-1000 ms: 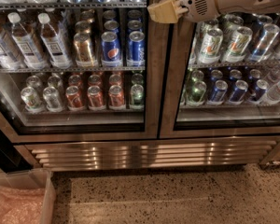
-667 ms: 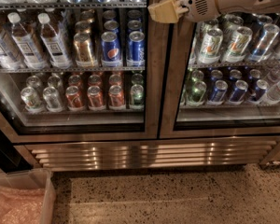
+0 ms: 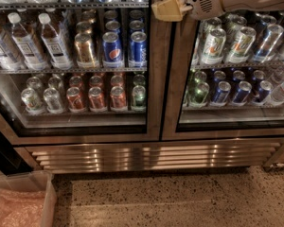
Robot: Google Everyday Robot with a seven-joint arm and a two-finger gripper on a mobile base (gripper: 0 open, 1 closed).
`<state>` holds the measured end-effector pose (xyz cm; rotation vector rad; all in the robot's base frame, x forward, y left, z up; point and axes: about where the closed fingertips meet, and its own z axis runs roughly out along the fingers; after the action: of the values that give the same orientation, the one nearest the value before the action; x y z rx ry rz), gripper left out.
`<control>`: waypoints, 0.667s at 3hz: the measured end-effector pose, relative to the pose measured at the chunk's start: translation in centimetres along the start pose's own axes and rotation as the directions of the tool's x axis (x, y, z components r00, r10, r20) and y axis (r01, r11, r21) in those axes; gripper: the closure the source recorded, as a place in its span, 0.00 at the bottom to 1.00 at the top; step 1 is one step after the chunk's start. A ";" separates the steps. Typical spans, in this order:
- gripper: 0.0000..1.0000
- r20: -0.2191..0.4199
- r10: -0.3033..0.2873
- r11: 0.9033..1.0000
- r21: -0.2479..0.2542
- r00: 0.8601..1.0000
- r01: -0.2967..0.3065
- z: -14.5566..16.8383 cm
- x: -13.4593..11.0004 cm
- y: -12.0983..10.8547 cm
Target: Open left fridge door
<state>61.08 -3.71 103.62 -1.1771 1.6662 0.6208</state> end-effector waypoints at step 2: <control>1.00 0.000 0.000 1.000 0.000 1.000 0.000 0.1 0.0 -0.9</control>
Offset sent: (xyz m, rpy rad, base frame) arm -0.2956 -0.0190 -0.0181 -0.3474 0.0987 0.2424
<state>61.90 -3.97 103.72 -1.1773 1.6662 0.6208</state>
